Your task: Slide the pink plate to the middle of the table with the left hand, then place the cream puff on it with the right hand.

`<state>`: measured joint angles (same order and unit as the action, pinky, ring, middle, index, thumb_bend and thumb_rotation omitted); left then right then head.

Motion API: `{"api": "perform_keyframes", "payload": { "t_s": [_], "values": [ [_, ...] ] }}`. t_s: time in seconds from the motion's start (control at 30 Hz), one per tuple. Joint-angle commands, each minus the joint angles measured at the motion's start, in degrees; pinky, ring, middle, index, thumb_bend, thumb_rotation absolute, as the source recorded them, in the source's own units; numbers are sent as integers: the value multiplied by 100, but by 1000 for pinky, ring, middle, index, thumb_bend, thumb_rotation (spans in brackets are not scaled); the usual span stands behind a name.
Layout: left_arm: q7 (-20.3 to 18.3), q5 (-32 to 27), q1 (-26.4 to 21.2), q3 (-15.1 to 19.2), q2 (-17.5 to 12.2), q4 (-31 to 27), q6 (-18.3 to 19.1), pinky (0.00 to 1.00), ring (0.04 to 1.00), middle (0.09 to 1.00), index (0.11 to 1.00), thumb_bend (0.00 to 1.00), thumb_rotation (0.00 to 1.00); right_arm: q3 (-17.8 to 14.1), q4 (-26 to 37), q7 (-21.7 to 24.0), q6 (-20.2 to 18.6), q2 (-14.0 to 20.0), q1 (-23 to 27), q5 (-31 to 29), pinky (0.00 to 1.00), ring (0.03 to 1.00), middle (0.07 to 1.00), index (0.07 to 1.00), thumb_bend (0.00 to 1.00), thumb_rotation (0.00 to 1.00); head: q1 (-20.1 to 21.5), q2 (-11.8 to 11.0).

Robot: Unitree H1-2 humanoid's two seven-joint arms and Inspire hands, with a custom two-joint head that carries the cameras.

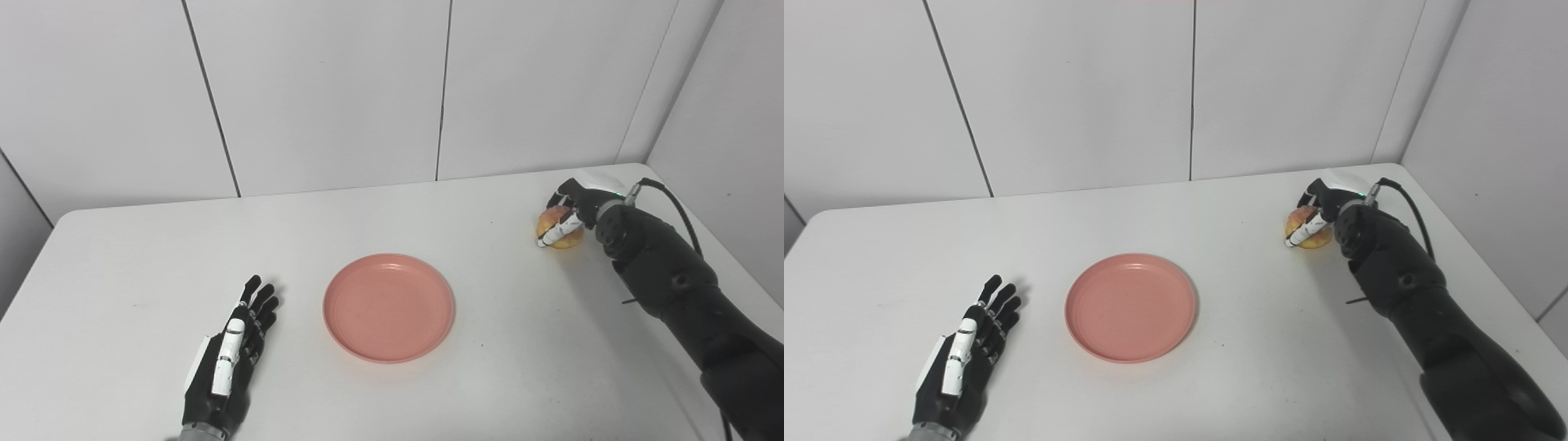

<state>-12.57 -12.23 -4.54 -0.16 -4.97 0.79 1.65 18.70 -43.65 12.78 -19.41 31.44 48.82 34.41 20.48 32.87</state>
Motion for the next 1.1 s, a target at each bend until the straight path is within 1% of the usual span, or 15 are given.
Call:
{"api": "perform_keyframes", "payload": {
  "t_s": [0.0, 0.3, 0.53, 0.6, 0.63, 0.67, 0.7, 0.87, 1.07],
  "values": [
    [52, -10, 240, -5, -25, 173, 432, 994, 966, 967, 964, 373, 1000, -11, 25, 103, -25, 27, -31, -80, 391, 447, 519, 490, 516, 130, -5, 6],
    [58, 3, 233, -13, -19, 164, 429, 993, 967, 968, 966, 373, 1000, -25, 168, 168, -40, 153, -36, -190, 380, 447, 531, 489, 510, 124, -5, 5],
    [68, -12, 214, -7, 5, 191, 443, 993, 968, 968, 967, 372, 1000, -85, 649, 150, -94, 269, -95, -166, 394, 470, 554, 489, 510, 126, -48, 2],
    [76, 16, 213, -21, 13, 189, 419, 986, 962, 963, 960, 378, 1000, -112, 832, 166, -90, 304, -122, -162, 379, 445, 528, 489, 511, 126, -73, 0],
    [79, 24, 213, -25, 15, 185, 416, 985, 961, 962, 960, 381, 1000, -125, 901, 178, -96, 314, -133, -162, 377, 441, 499, 503, 517, 64, -73, 0],
    [86, 43, 209, -35, 21, 186, 408, 985, 960, 962, 960, 383, 1000, -135, 1046, 209, -151, 331, -142, -138, 375, 439, 480, 511, 521, 26, -105, 0],
    [91, 55, 206, -42, 24, 188, 403, 984, 959, 962, 960, 383, 1000, -142, 1146, 233, -193, 341, -149, -119, 379, 444, 476, 509, 523, 8, -105, 0],
    [136, 85, 196, -62, 59, 198, 392, 981, 957, 959, 957, 384, 1000, -128, 1932, 382, -385, 369, -212, 10, 369, 432, 461, 521, 523, 0, -175, 0],
    [228, 128, 199, -118, 99, 182, 417, 969, 951, 953, 949, 396, 1000, -134, 2526, 502, -429, 300, -199, 112, 366, 439, 458, 524, 523, 0, -290, 24]
  ]
}}
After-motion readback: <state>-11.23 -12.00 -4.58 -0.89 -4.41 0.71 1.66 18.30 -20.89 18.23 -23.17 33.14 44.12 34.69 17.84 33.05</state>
